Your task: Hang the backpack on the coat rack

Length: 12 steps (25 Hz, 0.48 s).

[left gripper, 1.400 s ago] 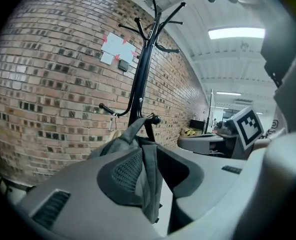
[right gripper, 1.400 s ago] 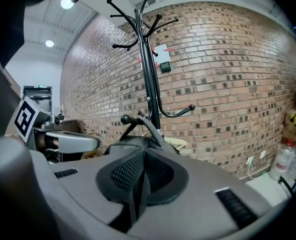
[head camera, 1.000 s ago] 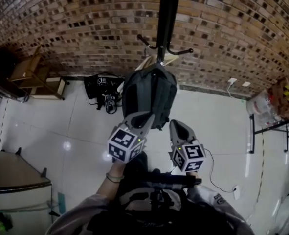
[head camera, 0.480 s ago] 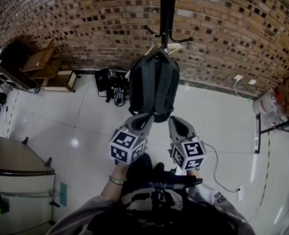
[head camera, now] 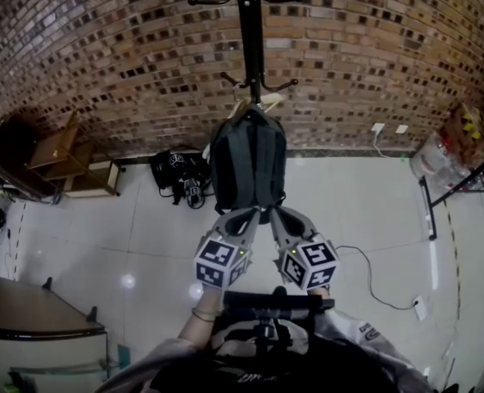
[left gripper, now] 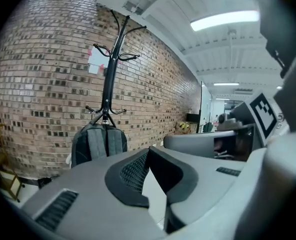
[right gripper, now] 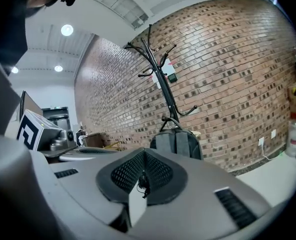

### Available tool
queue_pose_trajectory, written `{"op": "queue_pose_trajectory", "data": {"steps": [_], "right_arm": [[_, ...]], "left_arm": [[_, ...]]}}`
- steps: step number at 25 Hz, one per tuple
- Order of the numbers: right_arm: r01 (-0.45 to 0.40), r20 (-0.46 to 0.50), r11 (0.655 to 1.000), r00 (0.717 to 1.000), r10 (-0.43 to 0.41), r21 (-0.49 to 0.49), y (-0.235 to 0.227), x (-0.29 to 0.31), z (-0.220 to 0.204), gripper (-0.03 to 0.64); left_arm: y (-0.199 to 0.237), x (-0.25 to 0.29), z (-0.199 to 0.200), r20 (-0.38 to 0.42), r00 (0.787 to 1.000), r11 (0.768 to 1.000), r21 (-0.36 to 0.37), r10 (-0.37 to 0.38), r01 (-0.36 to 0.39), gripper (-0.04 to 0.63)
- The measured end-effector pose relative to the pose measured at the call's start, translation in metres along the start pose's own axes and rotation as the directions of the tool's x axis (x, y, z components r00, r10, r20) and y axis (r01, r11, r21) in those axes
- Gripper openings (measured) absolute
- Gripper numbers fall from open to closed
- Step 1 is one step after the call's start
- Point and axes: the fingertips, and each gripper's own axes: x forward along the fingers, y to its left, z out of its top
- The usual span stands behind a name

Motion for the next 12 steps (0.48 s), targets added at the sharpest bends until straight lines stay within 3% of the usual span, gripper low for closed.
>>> {"op": "queue_pose_trajectory", "data": {"steps": [6,12], "right_arm": [[0.023,-0.028,1.0,0.999,-0.024,-0.02,0.032,0.002,-0.018,0.011],[0.029,-0.051,0.999,0.998,-0.031,-0.032,0.052,0.002,-0.03,0.011]], "left_arm": [[0.021,-0.034,-0.014,0.008,0.998,0.998,-0.007,0.06,-0.06,0.0],[0.021,-0.056,-0.022,0.018,0.999,0.999,-0.02,0.049,-0.049,0.0]]}}
